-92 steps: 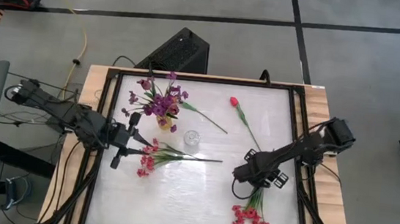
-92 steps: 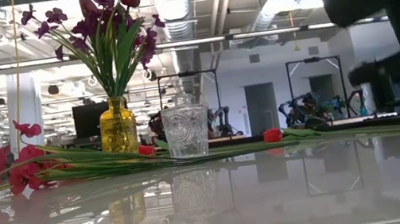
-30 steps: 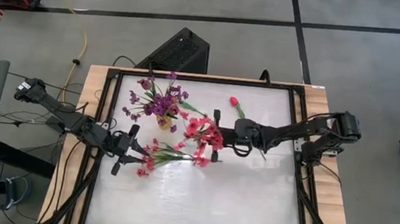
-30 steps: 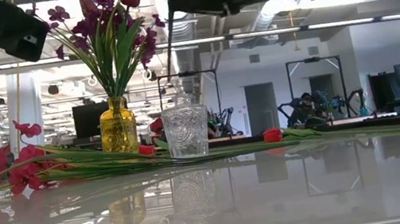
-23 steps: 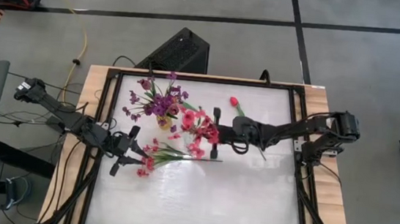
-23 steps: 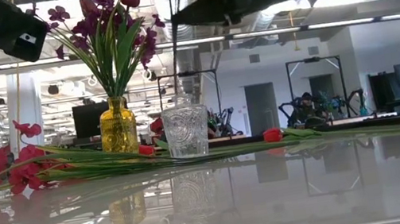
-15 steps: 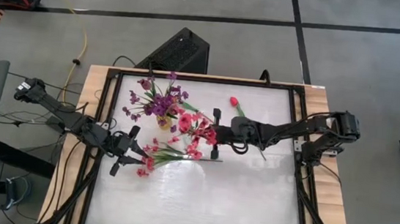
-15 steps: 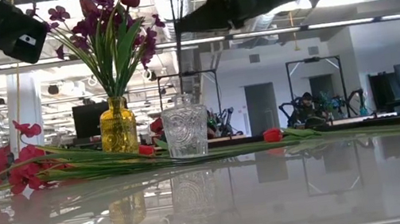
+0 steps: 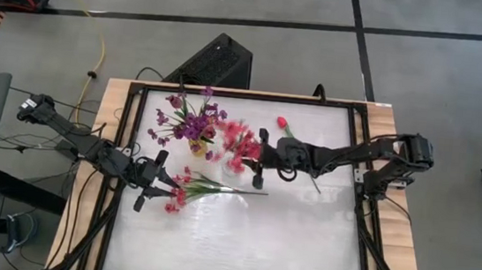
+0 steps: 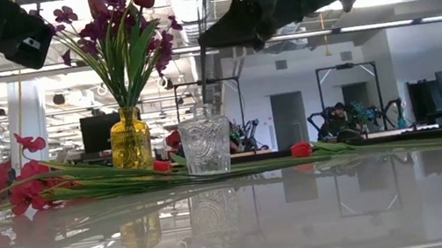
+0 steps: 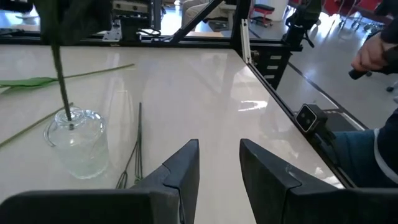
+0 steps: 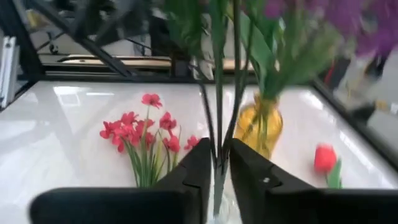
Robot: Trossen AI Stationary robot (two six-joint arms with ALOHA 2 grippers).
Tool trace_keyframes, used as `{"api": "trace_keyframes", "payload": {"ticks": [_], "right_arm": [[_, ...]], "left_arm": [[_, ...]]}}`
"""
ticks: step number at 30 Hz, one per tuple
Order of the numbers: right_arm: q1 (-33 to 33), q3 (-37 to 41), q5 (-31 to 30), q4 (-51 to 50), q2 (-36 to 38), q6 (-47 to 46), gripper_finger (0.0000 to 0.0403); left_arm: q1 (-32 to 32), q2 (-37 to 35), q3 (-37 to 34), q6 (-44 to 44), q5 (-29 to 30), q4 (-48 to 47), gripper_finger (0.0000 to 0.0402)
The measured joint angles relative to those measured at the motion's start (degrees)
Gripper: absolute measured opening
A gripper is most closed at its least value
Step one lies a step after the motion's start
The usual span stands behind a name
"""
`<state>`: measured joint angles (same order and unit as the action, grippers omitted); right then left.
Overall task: Sort flowers into vase by color
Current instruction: Put the right pink flower into the transparent flower vase, then put the pink flower into the transparent flower vase
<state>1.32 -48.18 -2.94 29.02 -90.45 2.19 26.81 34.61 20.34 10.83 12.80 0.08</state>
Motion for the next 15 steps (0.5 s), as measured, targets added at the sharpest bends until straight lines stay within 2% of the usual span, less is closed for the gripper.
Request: {"api": "trace_keyframes", "payload": {"ticks": [4, 8, 15], "right_arm": [[1.38, 0.00, 0.11, -4.24, 0.00, -5.34, 0.0131], [2.64, -1.29, 3.58, -11.19, 0.00, -4.96, 0.0185], [4.57, -10.15, 14.31, -38.47, 0.00, -1.78, 0.0263]], "left_arm": [[0.00, 0.00, 0.00, 0.35, 0.00, -0.09, 0.0102], [0.00, 0.00, 0.00, 0.15, 0.00, -0.28, 0.0102], [0.00, 0.02, 0.00, 0.43, 0.00, -1.20, 0.0102]]}}
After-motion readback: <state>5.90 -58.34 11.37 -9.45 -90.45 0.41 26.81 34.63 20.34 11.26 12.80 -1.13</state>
